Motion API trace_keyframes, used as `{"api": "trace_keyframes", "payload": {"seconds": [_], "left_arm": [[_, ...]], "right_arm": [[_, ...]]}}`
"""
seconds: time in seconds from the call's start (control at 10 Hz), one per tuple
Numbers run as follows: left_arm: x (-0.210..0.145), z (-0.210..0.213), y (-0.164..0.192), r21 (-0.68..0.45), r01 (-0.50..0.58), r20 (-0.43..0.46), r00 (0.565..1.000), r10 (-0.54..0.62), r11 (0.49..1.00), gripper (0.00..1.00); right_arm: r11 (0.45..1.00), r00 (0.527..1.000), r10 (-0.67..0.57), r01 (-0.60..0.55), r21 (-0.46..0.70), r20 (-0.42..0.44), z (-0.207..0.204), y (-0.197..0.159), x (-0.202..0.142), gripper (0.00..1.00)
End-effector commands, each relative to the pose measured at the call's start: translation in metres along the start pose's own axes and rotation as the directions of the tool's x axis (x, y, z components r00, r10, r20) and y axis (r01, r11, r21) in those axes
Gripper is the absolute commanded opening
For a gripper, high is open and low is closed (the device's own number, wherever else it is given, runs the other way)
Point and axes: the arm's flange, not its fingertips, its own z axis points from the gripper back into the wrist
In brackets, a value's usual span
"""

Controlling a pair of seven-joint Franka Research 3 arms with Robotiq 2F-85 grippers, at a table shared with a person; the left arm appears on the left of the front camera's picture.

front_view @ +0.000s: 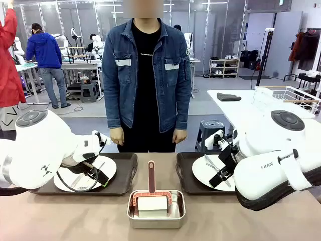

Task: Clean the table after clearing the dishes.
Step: When the left (or right) Handle tray is removed, use the left hand (or right hand) to clean the left (or right) side of the table with the Lint Roller.

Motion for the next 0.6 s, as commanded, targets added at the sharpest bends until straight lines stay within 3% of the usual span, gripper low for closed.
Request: {"api": "trace_keyframes", "payload": {"seconds": [0.0, 0.5], "left_arm": [[0.0000, 0.0000, -0.0002, 0.000, 0.000, 0.000, 1.000, 0.000, 1.000, 1.00], [0.0000, 0.0000, -0.0002, 0.000, 0.000, 0.000, 1.000, 0.000, 1.000, 1.00]], "right_arm": [[1.000, 1.000, 0.000, 0.000, 0.000, 0.000, 0.0000, 0.0000, 0.0000, 1.00], [1.000, 1.000, 0.000, 0.000, 0.000, 0.000, 0.0000, 0.0000, 0.0000, 1.00]]}}
